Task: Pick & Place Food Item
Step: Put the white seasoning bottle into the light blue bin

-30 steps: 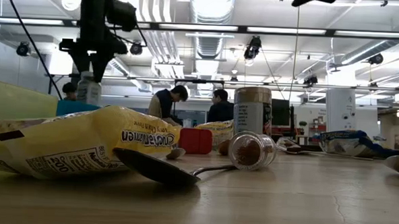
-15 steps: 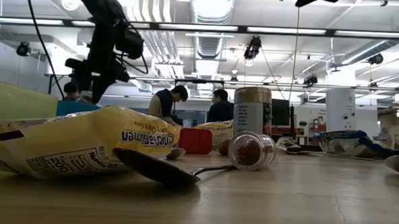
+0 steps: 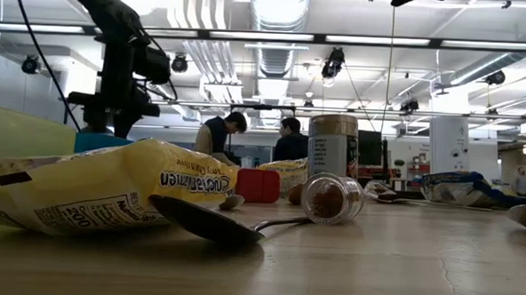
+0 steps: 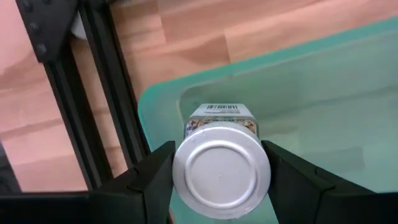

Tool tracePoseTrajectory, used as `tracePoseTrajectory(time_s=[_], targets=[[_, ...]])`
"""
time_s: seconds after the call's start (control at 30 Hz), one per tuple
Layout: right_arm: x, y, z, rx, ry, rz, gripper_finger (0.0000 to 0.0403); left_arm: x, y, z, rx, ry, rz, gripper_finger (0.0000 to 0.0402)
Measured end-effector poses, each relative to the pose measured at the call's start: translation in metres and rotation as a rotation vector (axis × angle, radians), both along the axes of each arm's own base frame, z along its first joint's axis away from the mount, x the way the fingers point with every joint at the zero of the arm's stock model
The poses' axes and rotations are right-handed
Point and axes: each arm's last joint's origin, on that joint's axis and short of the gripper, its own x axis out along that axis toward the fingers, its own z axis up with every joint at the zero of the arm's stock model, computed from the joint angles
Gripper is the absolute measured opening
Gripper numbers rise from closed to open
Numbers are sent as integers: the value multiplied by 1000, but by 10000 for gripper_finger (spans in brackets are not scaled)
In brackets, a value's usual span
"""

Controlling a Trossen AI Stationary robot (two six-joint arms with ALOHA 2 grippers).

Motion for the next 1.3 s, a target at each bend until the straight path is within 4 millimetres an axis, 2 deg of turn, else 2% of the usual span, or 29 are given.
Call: tracePoseTrajectory(time_s=[0.17, 0.33, 0.8, 1.17, 1.3], targets=[[0, 0, 0, 0, -1, 0, 369, -6, -8, -5, 80, -27, 55, 214], [0, 0, 0, 1, -2, 0, 369, -9, -11, -1, 144, -80, 79, 214], [0, 0, 0, 2, -5, 0, 369, -9, -10, -2, 139, -67, 80, 215], [0, 0, 0, 2, -4, 1, 369, -9, -11, -2, 131, -70, 71, 294], [0, 0, 0, 2, -4, 1, 369, -8, -12, 0, 105, -87, 67, 307]])
